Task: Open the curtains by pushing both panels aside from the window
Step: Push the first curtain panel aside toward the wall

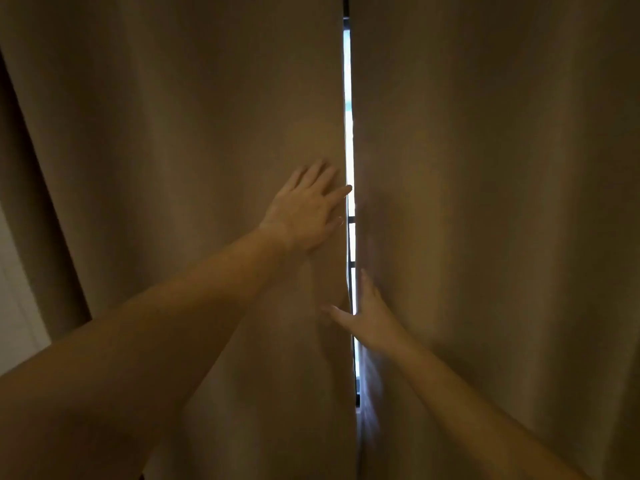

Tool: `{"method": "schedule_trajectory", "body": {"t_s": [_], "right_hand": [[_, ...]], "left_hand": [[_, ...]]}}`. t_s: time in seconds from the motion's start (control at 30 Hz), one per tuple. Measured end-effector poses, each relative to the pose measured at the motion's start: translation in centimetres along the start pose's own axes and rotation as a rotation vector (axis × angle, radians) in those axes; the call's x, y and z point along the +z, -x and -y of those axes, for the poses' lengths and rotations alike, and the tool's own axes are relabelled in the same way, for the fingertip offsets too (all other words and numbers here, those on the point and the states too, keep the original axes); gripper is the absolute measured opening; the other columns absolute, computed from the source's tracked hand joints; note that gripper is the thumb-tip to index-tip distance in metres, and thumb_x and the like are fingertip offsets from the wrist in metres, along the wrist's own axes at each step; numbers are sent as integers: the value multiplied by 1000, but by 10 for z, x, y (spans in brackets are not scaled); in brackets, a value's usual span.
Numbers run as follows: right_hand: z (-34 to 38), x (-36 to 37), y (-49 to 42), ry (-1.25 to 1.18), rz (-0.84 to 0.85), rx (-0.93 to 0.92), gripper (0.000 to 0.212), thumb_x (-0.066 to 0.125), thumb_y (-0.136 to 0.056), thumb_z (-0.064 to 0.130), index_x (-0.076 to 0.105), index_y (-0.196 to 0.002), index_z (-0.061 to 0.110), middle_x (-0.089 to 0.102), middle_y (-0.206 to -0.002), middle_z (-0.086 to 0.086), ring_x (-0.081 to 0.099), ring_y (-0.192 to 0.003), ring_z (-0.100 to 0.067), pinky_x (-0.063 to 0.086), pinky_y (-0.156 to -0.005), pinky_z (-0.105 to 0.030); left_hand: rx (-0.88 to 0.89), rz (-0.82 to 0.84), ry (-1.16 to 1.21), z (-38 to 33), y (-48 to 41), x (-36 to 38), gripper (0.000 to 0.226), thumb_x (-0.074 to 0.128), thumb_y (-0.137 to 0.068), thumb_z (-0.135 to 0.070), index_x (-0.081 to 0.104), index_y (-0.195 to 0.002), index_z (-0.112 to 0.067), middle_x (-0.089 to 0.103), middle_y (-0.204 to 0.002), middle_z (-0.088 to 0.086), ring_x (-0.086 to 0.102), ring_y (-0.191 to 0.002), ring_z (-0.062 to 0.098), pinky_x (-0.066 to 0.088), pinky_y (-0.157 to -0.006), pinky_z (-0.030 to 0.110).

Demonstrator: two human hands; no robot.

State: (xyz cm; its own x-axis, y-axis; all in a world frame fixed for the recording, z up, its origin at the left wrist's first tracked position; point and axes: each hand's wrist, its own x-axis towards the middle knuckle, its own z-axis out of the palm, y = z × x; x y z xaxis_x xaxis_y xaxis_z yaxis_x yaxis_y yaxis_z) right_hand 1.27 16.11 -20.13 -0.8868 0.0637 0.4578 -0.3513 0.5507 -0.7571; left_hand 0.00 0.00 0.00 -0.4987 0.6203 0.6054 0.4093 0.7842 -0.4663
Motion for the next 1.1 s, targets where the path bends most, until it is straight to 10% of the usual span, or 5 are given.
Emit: {"method": "schedule_trajectory", "body": {"t_s": [0.67, 1.1], "right_hand": [[-10, 91, -65, 233, 128, -73, 143, 52, -65, 101, -34, -157, 33, -16, -177, -3, -1, -162, -37, 26, -125, -64], [53, 187, -83, 84, 226, -225, 142, 67, -70, 88, -28, -161, 34, -23, -176, -3, -15, -162, -35, 7, -131, -57]], "left_hand": [[-79, -32, -323, 49, -19, 67, 77, 53, -98, -74, 39, -164, -36, 13, -182, 8, 6, -170, 35, 3, -138, 57], [-91, -38, -437, 134, 31, 71, 80, 69, -92, -68, 49, -159, -30, 20, -180, 13, 13, -169, 36, 9, -139, 55]]}}
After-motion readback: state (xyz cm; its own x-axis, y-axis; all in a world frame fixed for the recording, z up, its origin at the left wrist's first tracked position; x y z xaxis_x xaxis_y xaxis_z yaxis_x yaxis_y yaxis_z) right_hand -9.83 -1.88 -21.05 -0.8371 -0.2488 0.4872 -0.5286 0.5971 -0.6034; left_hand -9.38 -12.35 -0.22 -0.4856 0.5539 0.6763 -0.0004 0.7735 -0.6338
